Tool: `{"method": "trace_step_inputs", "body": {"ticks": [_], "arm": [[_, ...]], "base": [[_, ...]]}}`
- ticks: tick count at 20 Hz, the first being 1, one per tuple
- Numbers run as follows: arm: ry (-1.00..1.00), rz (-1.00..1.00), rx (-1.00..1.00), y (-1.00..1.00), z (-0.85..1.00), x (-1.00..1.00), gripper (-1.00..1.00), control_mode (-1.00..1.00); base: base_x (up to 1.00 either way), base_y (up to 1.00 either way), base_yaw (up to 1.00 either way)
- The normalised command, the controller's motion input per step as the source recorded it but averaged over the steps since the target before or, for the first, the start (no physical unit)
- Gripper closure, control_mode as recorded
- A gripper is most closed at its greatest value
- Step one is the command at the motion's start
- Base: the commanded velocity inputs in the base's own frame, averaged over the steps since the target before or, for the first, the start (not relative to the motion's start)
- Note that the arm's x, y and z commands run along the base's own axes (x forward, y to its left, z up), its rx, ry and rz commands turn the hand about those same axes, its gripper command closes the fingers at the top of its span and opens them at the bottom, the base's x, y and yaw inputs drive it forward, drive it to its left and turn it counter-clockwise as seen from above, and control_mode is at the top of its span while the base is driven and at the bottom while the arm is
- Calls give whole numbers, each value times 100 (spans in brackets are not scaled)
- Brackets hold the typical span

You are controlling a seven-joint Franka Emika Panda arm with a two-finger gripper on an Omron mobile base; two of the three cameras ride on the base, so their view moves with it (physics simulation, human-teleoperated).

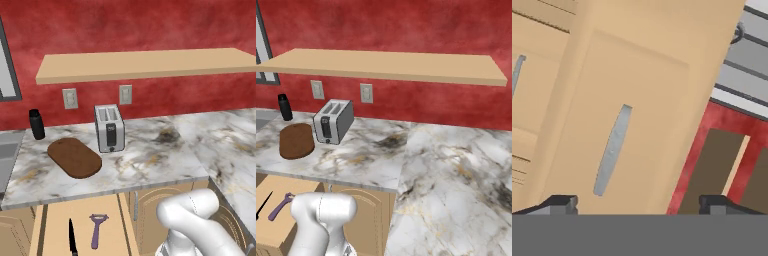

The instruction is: Open the drawer on the left and place the cutting tools on the cutting board.

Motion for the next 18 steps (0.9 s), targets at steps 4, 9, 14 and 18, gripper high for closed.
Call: {"method": "trace_step_inputs", "body": {"ticks": [4,9,14,18], "arm": [[3,-9,5,0,64,-96,-100,-100],[3,-12,4,0,92,-52,-100,-100],[18,-14,10,-31,93,10,-100,-100],[33,-7,18,-58,86,64,-100,-100]], "base": [[0,0,0],[0,0,0],[0,0,0],[0,0,0]]}}
